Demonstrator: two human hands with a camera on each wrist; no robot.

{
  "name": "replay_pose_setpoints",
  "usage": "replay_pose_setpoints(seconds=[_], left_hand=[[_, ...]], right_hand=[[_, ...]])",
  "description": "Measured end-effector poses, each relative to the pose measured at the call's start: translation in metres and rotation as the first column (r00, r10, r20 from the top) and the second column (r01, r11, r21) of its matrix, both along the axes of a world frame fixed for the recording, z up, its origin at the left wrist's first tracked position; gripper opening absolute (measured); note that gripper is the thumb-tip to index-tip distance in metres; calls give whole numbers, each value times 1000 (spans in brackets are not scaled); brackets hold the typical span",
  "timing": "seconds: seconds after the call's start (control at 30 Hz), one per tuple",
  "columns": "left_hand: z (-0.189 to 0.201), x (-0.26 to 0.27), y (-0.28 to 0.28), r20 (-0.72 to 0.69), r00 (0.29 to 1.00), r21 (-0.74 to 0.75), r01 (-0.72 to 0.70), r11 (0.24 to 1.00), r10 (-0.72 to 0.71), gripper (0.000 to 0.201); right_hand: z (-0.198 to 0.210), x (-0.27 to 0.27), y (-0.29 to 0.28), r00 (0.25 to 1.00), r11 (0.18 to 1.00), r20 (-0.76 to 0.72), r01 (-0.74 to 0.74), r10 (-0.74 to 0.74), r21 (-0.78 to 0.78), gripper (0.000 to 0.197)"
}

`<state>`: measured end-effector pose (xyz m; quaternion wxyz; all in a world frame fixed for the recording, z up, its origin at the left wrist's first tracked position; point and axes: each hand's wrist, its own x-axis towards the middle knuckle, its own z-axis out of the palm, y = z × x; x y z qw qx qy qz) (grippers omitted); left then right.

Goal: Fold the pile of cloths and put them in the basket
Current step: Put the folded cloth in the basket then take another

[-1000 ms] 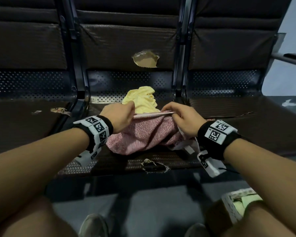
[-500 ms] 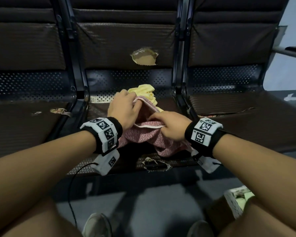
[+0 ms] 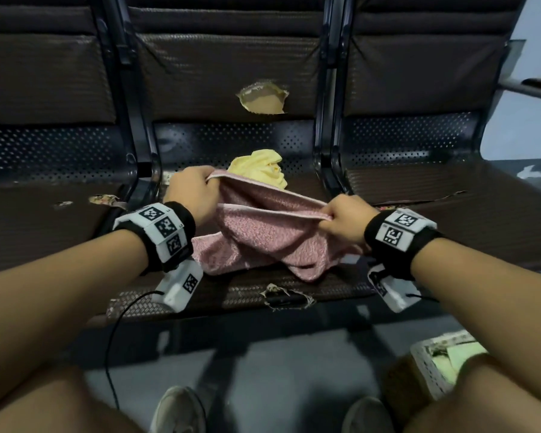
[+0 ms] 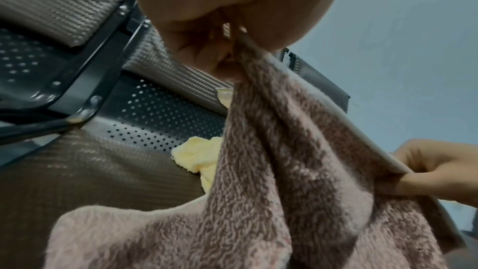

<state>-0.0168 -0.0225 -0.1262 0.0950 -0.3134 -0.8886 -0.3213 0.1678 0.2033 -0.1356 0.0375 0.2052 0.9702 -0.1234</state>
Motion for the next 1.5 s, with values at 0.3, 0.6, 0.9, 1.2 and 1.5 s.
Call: replay_pose_setpoints(seconds=[0.3, 0.6, 0.9, 1.2, 1.5], left_hand=[[-3, -17, -19, 285, 957, 193, -106, 975, 47, 37], [10, -13, -30, 39, 967, 34, 251, 967, -252, 28], [64, -27, -10, 162, 959, 554, 107, 826, -232, 18], [128, -25, 12, 145, 989, 644, -71, 762, -31, 51], [139, 67, 54, 232, 832, 637, 261, 725, -504, 59]], right_hand=[[22, 23, 23, 979, 991, -184, 66, -87, -118, 19], [37, 21, 22, 888, 979, -426, 109, -175, -175, 33], [92, 4, 7, 849, 963, -456, 224, -269, -151, 29], [153, -11, 2, 751, 850, -541, 50, -378, -524, 49], [180, -31, -41, 768, 611, -418, -45, -484, -791, 29]])
